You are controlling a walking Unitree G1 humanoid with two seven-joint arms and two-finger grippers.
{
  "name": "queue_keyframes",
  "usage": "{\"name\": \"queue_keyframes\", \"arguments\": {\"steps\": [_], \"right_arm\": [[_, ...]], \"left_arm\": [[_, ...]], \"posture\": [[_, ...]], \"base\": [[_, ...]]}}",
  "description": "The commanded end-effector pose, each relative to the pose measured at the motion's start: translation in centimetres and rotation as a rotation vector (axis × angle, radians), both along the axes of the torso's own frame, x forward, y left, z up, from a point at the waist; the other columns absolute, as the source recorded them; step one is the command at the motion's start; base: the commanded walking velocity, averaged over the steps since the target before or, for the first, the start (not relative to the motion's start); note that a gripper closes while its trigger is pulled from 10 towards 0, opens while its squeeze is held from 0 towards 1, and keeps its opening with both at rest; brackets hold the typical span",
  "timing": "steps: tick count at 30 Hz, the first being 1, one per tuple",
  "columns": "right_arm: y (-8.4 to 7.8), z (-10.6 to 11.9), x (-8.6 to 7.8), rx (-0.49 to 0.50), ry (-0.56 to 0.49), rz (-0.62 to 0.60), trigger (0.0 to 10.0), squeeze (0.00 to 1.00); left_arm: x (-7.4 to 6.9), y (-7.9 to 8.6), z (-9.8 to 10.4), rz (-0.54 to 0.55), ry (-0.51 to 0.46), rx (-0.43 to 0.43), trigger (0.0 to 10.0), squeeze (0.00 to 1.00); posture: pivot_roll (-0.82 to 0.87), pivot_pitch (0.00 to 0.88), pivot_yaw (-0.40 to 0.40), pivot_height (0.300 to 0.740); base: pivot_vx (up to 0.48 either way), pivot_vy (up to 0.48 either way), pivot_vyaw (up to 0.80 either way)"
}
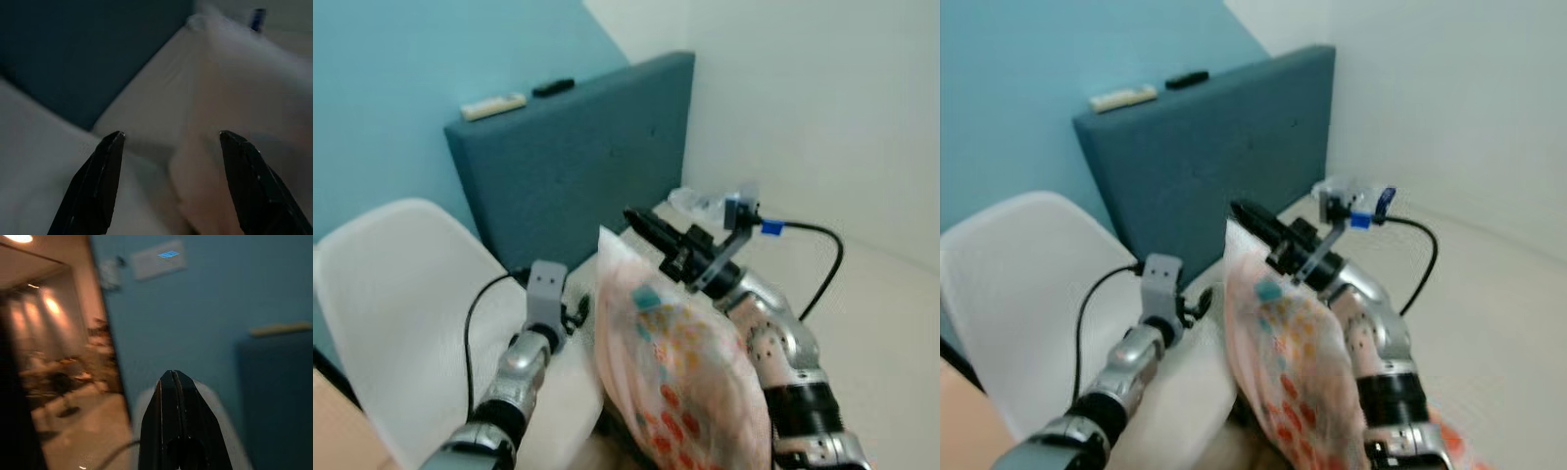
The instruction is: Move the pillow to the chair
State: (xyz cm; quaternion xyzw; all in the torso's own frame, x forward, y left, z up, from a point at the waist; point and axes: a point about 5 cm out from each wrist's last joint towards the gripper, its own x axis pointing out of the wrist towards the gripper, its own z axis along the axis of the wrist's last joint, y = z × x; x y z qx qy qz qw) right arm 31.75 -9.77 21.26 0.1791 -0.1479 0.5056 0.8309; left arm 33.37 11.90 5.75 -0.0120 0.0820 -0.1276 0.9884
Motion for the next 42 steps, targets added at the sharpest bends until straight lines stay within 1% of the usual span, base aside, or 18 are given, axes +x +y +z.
{"name": "queue_keyframes", "arguments": {"steps": [1,5,6,7,10,14,16,17,19,24,26,27,28,29,32,35,40,42], "right_arm": [[-0.1,0.1,-0.1,-0.004,0.0,0.008,10.0,0.0],[0.0,-0.5,0.2,-0.042,0.026,-0.029,10.0,0.0],[-0.2,-2.5,1.5,-0.187,0.102,-0.17,10.0,0.0],[-0.2,-2.5,1.5,-0.187,0.102,-0.17,10.0,0.0],[-1.5,-5.4,3.2,-0.348,0.236,-0.391,10.0,0.0],[-1.6,-5.9,3.3,-0.369,0.26,-0.414,10.0,0.0],[-2.0,-6.9,3.3,-0.418,0.323,-0.447,10.0,0.0],[-2.0,-6.9,3.3,-0.418,0.323,-0.447,10.0,0.0],[-2.5,-8.0,3.3,-0.506,0.375,-0.462,10.0,0.0],[-2.5,-8.4,3.5,-0.529,0.38,-0.471,10.0,0.0],[-2.6,-9.2,2.0,-0.641,0.378,-0.282,10.0,0.0],[-3.0,-9.3,1.1,-0.694,0.373,-0.183,10.0,0.83],[-3.3,-9.4,0.4,-0.726,0.371,-0.122,10.0,0.83],[-4.0,-9.5,-0.3,-0.774,0.381,-0.07,10.0,1.0],[-5.3,-10.8,-2.6,-0.916,0.428,0.064,10.0,1.0],[-5.3,-12.7,-4.5,-1.003,0.473,0.162,10.0,1.0],[-4.7,-13.7,-5.2,-1.012,0.512,0.193,10.0,1.0],[-3.5,-15.0,-5.6,-1.001,0.556,0.195,10.0,1.0]], "left_arm": [[-0.1,-0.3,-0.2,-0.009,0.016,0.003,10.0,0.0],[-0.2,-0.3,-0.3,-0.01,0.019,-0.002,10.0,0.0],[-0.3,-0.4,-0.5,-0.024,0.031,-0.014,10.0,0.0],[-0.3,-0.4,-0.5,-0.024,0.031,-0.014,10.0,0.0],[-0.8,-0.9,-1.1,-0.082,0.061,-0.032,10.0,0.0],[-1.0,-1.2,-1.3,-0.109,0.079,-0.046,10.0,0.0],[-2.0,-2.7,-2.1,-0.274,0.171,-0.149,10.0,0.0],[-2.0,-2.7,-2.1,-0.274,0.171,-0.149,10.0,0.0],[-2.9,-3.8,-2.4,-0.416,0.218,-0.224,10.0,0.0],[-3.1,-3.9,-2.5,-0.437,0.227,-0.235,10.0,0.0],[-3.5,-4.0,-2.5,-0.509,0.237,-0.236,10.0,0.0],[-3.7,-4.0,-2.6,-0.527,0.241,-0.237,10.0,0.0],[-3.8,-4.0,-2.6,-0.538,0.245,-0.239,10.0,0.0],[-3.8,-3.8,-2.6,-0.532,0.248,-0.24,10.0,0.0],[-3.9,-3.4,-2.8,-0.515,0.262,-0.25,10.0,0.0],[-4.2,-3.3,-3.0,-0.517,0.277,-0.242,10.0,0.0],[-4.3,-3.0,-3.2,-0.488,0.288,-0.236,10.0,0.0],[-3.7,-2.3,-3.2,-0.395,0.286,-0.23,10.0,0.0]], "posture": [[-0.01,0.0,-0.012,0.74],[-0.01,0.0,-0.012,0.74],[-0.01,0.0,-0.009,0.74],[-0.01,0.0,-0.009,0.74],[-0.01,0.0,-0.007,0.74],[0.0,0.0,-0.006,0.74],[-0.01,0.0,-0.003,0.74],[-0.01,0.0,-0.003,0.74],[-0.01,0.0,0.0,0.74],[-0.01,0.0,0.0,0.74],[-0.01,0.0,0.006,0.74],[-0.01,0.0,0.006,0.74],[-0.01,0.0,0.006,0.74],[-0.01,0.0,0.006,0.74],[-0.01,0.0,0.001,0.74],[-0.01,0.0,0.0,0.74],[-0.02,0.0,-0.002,0.74],[-0.02,0.0,-0.002,0.74]], "base": [[0.0,0.0,0.74],[0.0,0.0,0.74],[0.0,0.0,0.68],[0.0,0.0,0.68],[0.0,0.0,0.39],[0.0,0.0,0.0],[0.0,0.0,0.0],[0.0,0.0,0.0],[0.0,0.0,0.0],[0.0,0.0,0.0],[0.0,0.0,0.0],[0.0,0.0,0.0],[0.0,0.0,0.0],[0.0,0.0,0.0],[0.0,0.0,0.0],[0.0,0.0,0.0],[0.0,0.0,0.0],[0.0,0.0,0.0]]}}
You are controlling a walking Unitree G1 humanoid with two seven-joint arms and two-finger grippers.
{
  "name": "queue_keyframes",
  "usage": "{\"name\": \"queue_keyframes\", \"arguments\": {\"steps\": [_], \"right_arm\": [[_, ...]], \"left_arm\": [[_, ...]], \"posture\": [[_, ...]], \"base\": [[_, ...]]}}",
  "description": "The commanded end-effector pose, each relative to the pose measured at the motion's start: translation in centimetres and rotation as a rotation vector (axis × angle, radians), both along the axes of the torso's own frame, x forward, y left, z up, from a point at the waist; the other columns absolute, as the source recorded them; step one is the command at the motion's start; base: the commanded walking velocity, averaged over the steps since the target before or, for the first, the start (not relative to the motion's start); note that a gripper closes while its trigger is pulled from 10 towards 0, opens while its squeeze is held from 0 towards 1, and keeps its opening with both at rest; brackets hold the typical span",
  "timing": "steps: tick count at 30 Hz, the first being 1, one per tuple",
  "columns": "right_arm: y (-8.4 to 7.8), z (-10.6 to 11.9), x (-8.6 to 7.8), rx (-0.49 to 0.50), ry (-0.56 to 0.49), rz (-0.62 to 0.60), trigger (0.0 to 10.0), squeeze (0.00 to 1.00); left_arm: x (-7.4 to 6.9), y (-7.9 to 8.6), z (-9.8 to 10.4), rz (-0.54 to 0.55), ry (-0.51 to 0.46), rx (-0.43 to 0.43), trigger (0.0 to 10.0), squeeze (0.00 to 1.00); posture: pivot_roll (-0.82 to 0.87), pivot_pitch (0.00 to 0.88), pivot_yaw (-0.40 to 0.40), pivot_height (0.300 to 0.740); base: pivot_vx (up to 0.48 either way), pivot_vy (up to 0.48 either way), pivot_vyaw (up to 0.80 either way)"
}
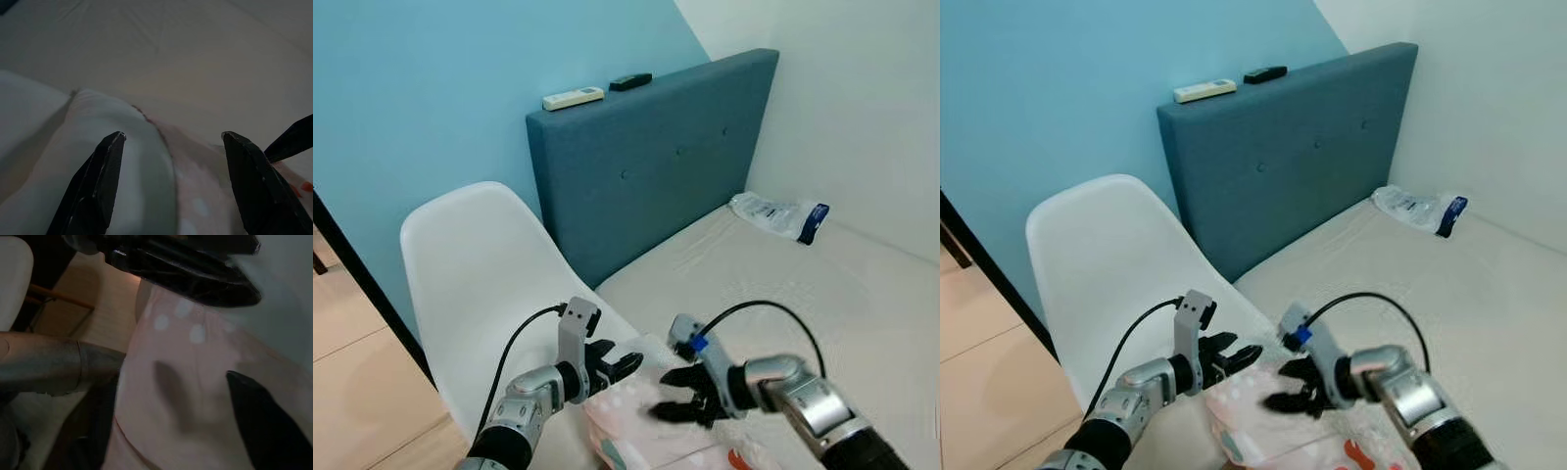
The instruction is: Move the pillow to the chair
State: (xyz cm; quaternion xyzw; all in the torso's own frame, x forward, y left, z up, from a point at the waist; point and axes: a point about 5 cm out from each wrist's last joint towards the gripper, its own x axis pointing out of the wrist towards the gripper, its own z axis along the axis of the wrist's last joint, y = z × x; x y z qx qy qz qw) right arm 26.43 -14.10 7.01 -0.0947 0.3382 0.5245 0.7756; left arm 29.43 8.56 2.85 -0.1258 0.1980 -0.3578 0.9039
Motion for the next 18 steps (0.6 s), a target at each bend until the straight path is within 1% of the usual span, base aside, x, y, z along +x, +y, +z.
{"name": "queue_keyframes", "arguments": {"steps": [1,3,4,5,6,7,8,9,10,11,13,16,17,18], "right_arm": [[0.8,-0.7,-0.3,-0.018,0.018,-0.001,10.0,1.0],[1.1,-0.9,-0.3,-0.023,0.019,-0.007,10.0,1.0],[1.4,-1.4,-0.3,-0.028,0.023,-0.026,10.0,1.0],[1.4,-1.4,-0.3,-0.028,0.023,-0.026,10.0,1.0],[2.1,-3.1,0.0,-0.078,0.038,-0.116,10.0,1.0],[2.1,-3.1,0.0,-0.078,0.038,-0.116,10.0,1.0],[2.3,-4.0,0.2,-0.111,0.045,-0.179,10.0,1.0],[2.4,-4.6,0.3,-0.148,0.048,-0.213,10.0,1.0],[2.4,-4.6,0.3,-0.148,0.048,-0.213,10.0,1.0],[2.3,-5.3,0.2,-0.194,0.057,-0.235,10.0,1.0],[2.3,-5.3,0.2,-0.194,0.057,-0.235,10.0,1.0],[1.9,-6.3,-0.3,-0.285,0.074,-0.255,10.0,1.0],[1.8,-6.5,-0.4,-0.293,0.079,-0.26,10.0,0.52],[1.8,-6.5,-0.4,-0.293,0.079,-0.26,10.0,0.52]], "left_arm": [[0.2,1.1,-0.3,0.068,0.02,0.022,10.0,0.0],[0.4,1.2,-0.2,0.087,0.02,0.024,10.0,0.0],[0.6,1.5,-0.2,0.112,0.019,0.029,10.0,0.0],[0.6,1.5,-0.2,0.112,0.019,0.029,10.0,0.0],[1.1,2.3,0.0,0.194,0.014,0.043,10.0,0.0],[1.1,2.3,0.0,0.194,0.014,0.043,10.0,0.0],[1.4,2.7,0.2,0.234,0.01,0.049,10.0,0.0],[1.5,3.0,0.2,0.261,0.008,0.053,10.0,0.0],[1.5,3.0,0.2,0.261,0.008,0.053,10.0,0.0],[1.7,3.4,0.3,0.291,0.006,0.055,10.0,0.0],[1.7,3.4,0.3,0.291,0.006,0.055,10.0,0.0],[1.9,4.5,0.3,0.374,0.004,0.067,10.0,0.0],[1.9,4.8,0.3,0.39,0.005,0.077,10.0,0.0],[1.9,4.8,0.3,0.39,0.005,0.077,10.0,0.0]], "posture": [[-0.02,0.0,-0.002,0.74],[-0.02,0.0,-0.002,0.74],[-0.02,0.0,-0.003,0.74],[-0.02,0.0,-0.003,0.74],[-0.02,0.0,-0.002,0.74],[-0.02,0.0,-0.002,0.74],[-0.02,0.0,-0.001,0.74],[-0.02,0.0,-0.001,0.74],[-0.02,0.0,-0.001,0.74],[-0.01,0.0,0.0,0.74],[-0.01,0.0,0.0,0.74],[-0.01,0.0,0.001,0.74],[-0.01,0.0,0.001,0.74],[-0.01,0.0,0.001,0.74]], "base": [[0.0,0.0,0.0],[0.0,0.0,0.0],[0.0,0.0,0.0],[0.0,0.0,0.0],[0.0,0.0,0.0],[0.0,0.0,0.0],[0.0,0.0,0.0],[0.0,0.0,0.0],[0.0,0.0,0.0],[0.0,0.0,0.0],[0.0,0.0,0.0],[0.0,0.0,0.0],[0.0,0.0,0.0],[0.0,0.0,0.0]]}}
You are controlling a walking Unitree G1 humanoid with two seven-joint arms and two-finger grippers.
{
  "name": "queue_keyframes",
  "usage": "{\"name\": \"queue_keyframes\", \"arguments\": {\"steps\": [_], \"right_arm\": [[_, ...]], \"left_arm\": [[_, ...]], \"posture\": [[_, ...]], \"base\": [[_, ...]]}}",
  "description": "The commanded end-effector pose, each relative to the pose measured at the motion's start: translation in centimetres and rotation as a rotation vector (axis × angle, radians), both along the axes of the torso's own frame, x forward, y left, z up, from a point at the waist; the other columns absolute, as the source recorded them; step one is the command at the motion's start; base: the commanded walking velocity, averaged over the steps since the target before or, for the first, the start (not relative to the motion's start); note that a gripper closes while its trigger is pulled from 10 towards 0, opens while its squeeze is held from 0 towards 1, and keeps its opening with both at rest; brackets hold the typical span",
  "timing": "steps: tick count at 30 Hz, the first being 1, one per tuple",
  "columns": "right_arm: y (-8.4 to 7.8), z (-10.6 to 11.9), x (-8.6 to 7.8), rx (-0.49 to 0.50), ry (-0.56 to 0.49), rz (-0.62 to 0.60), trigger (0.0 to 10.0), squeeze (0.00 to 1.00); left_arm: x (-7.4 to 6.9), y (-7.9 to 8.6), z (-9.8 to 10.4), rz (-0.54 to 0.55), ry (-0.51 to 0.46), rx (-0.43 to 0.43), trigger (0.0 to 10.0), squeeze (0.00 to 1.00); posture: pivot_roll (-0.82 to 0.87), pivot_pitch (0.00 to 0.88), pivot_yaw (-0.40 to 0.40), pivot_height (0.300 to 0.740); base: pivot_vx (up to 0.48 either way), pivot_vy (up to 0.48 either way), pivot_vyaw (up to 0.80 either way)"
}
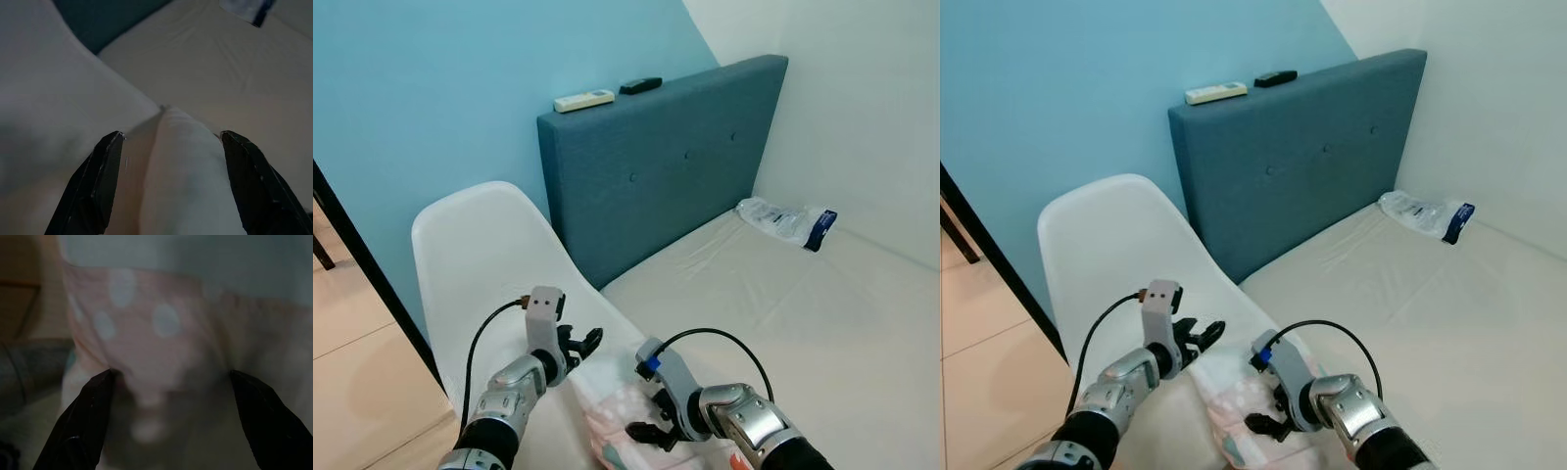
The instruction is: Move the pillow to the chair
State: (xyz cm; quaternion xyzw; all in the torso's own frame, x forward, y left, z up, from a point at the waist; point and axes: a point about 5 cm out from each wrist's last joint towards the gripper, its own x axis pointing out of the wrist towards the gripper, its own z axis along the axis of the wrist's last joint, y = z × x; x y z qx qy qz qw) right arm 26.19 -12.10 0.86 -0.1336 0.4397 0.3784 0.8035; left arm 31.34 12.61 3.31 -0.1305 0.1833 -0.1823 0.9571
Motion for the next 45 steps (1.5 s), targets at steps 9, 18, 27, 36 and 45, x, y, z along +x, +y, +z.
{"name": "queue_keyframes", "arguments": {"steps": [9,18,27,36,45], "right_arm": [[-0.2,-2.0,-1.9,-0.134,0.084,0.139,10.0,0.0],[-1.1,-2.5,-2.1,-0.232,0.077,0.204,0.0,0.0],[-1.9,-2.4,-1.5,-0.267,0.056,0.193,0.0,0.0],[-0.9,-1.1,0.3,0.007,-0.033,0.023,0.0,0.0],[-1.7,3.9,4.1,0.588,-0.18,-0.333,0.0,0.0]], "left_arm": [[-0.6,1.1,-1.2,0.055,0.046,0.069,10.0,0.0],[-0.5,0.8,-1.1,0.064,0.046,0.065,10.0,0.0],[-0.4,0.9,-1.1,0.07,0.043,0.061,10.0,0.0],[-0.5,1.0,-1.3,0.078,0.052,0.072,10.0,0.0],[-0.6,2.2,-1.6,0.121,0.073,0.086,10.0,0.0]], "posture": [[-0.01,0.0,-0.003,0.74],[-0.01,0.0,-0.015,0.74],[-0.01,0.0,-0.016,0.74],[-0.01,0.0,-0.008,0.74],[-0.01,0.0,-0.001,0.74]], "base": [[0.0,0.0,0.0],[0.0,0.0,0.0],[0.0,0.0,0.0],[0.0,0.0,0.0],[0.0,0.0,0.0]]}}
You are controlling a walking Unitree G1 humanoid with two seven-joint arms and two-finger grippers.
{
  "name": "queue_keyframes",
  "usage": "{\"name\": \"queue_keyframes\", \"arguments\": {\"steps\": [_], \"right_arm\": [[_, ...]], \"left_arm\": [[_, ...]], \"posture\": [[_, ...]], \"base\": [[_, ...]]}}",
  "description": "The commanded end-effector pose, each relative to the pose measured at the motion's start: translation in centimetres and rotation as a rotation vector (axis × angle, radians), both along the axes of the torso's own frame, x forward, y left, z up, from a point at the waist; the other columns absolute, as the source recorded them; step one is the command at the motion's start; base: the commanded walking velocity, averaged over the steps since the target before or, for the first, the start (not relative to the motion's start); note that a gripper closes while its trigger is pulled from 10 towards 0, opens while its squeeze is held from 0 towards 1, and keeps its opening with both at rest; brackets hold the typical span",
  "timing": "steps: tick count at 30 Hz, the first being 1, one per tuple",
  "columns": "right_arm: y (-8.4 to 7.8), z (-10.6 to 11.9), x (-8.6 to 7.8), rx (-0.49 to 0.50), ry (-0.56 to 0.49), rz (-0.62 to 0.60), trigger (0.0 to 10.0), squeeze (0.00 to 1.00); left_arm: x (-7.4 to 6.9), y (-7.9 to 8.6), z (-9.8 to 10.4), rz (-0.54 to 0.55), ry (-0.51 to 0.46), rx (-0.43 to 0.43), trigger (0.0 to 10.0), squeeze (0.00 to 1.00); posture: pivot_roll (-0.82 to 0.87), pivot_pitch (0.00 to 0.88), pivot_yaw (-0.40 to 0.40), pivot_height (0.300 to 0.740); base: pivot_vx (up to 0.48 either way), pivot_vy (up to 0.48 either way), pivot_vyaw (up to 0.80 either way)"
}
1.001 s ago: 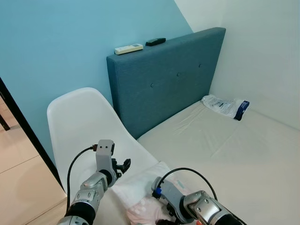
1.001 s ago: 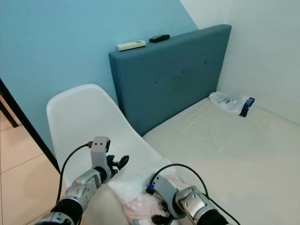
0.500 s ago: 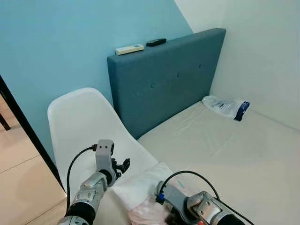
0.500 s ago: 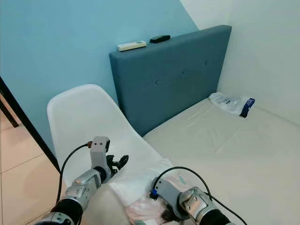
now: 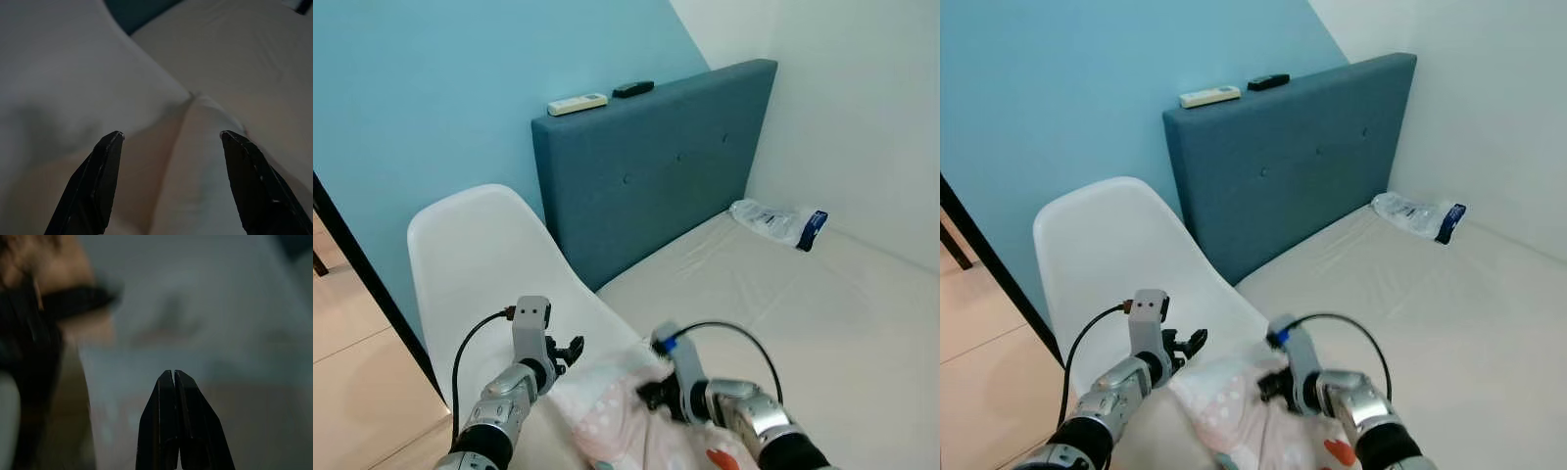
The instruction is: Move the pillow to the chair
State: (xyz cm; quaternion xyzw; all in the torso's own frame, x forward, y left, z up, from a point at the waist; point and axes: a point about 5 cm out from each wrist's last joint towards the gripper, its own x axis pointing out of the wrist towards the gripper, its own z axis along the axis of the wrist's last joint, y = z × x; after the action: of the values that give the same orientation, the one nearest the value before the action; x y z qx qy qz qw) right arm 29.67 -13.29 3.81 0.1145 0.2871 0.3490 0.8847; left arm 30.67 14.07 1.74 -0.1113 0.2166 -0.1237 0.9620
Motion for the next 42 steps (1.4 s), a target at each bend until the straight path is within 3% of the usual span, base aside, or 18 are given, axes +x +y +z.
{"name": "queue_keyframes", "arguments": {"steps": [1,7,8,10,12,13,16,17,18,21,22,24,25,27,30,34,37,42], "right_arm": [[-0.9,1.2,0.9,0.094,-0.045,-0.083,0.0,0.0],[-2.2,1.5,1.2,0.127,-0.058,-0.16,0.0,0.0],[-2.7,0.3,0.9,0.011,-0.024,-0.163,0.0,0.0],[-2.8,-0.3,0.7,-0.041,-0.006,-0.159,0.0,0.0],[-2.8,-1.4,0.0,-0.188,0.013,-0.089,0.0,0.0],[-2.2,-1.6,-0.3,-0.203,0.012,-0.028,10.0,0.0],[-0.9,-1.2,-0.6,-0.162,-0.027,0.062,10.0,0.01],[0.6,-0.2,-0.8,-0.118,-0.088,0.166,10.0,0.69],[2.0,0.7,-1.3,-0.087,-0.136,0.277,10.0,1.0],[3.5,1.7,-2.1,-0.108,-0.185,0.442,10.0,1.0],[3.5,1.7,-2.1,-0.108,-0.185,0.442,10.0,1.0],[3.4,1.2,-2.5,-0.242,-0.188,0.542,10.0,1.0],[3.4,1.2,-2.5,-0.242,-0.188,0.542,10.0,1.0],[2.3,0.0,-2.9,-0.454,-0.169,0.647,10.0,1.0],[1.5,-0.4,-3.2,-0.531,-0.143,0.665,10.0,1.0],[-0.1,-0.5,-2.7,-0.61,-0.114,0.564,10.0,1.0],[-2.4,-0.4,-1.6,-0.685,-0.095,0.379,10.0,1.0],[-4.3,-0.2,-0.7,-0.728,-0.101,0.238,10.0,1.0]], "left_arm": [[0.0,0.9,-0.1,0.029,0.006,0.017,10.0,0.0],[0.0,1.2,-0.3,0.041,0.015,0.023,10.0,0.0],[0.0,1.2,-0.3,0.043,0.016,0.021,10.0,0.0],[0.0,1.2,-0.3,0.043,0.017,0.021,10.0,0.0],[0.0,1.2,-0.2,0.043,0.017,0.021,10.0,0.0],[0.0,1.2,-0.2,0.044,0.017,0.02,10.0,0.0],[0.0,1.2,-0.3,0.046,0.016,0.019,10.0,0.0],[0.0,1.3,-0.3,0.05,0.017,0.02,10.0,0.0],[0.0,1.4,-0.4,0.054,0.021,0.023,10.0,0.0],[-0.2,1.7,-0.6,0.062,0.035,0.029,10.0,0.0],[-0.2,1.7,-0.6,0.062,0.035,0.029,10.0,0.0],[-0.4,2.1,-0.9,0.079,0.059,0.02,10.0,0.0],[-0.4,2.1,-0.9,0.079,0.059,0.02,10.0,0.0],[-1.0,2.9,-1.7,0.105,0.13,0.021,10.0,0.0],[-1.7,3.9,-2.5,0.153,0.202,0.022,10.0,0.0],[-2.9,5.6,-3.5,0.234,0.279,0.007,10.0,0.0],[-4.1,7.1,-4.3,0.319,0.346,-0.045,10.0,0.0],[-5.2,7.0,-5.1,0.345,0.41,-0.204,10.0,0.0]], "posture": [[-0.01,0.0,-0.001,0.74],[-0.01,0.0,0.002,0.74],[-0.02,0.0,0.004,0.74],[-0.02,0.0,0.005,0.74],[-0.02,0.0,0.005,0.74],[-0.02,0.0,0.006,0.74],[-0.01,0.0,0.005,0.74],[-0.01,0.0,0.004,0.74],[-0.01,0.0,0.001,0.74],[-0.01,0.0,0.001,0.74],[-0.01,0.0,0.001,0.74],[0.0,0.0,-0.001,0.74],[0.0,0.0,-0.001,0.74],[0.0,0.0,-0.003,0.74],[0.0,0.0,-0.003,0.74],[0.0,0.0,0.001,0.74],[0.0,0.0,0.007,0.74],[0.0,0.0,0.015,0.74]], "base": [[0.0,0.0,0.0],[0.0,0.0,0.0],[0.0,0.0,0.0],[0.0,0.0,0.0],[0.0,0.0,0.0],[0.0,0.0,0.0],[0.0,0.0,0.0],[0.0,0.0,0.0],[0.0,0.0,0.0],[0.0,0.0,0.0],[0.0,0.0,0.0],[0.0,0.0,0.0],[0.0,0.0,0.0],[0.0,0.0,0.0],[0.0,0.0,0.0],[0.0,0.0,0.0],[0.0,0.0,0.0],[0.0,0.0,0.0]]}}
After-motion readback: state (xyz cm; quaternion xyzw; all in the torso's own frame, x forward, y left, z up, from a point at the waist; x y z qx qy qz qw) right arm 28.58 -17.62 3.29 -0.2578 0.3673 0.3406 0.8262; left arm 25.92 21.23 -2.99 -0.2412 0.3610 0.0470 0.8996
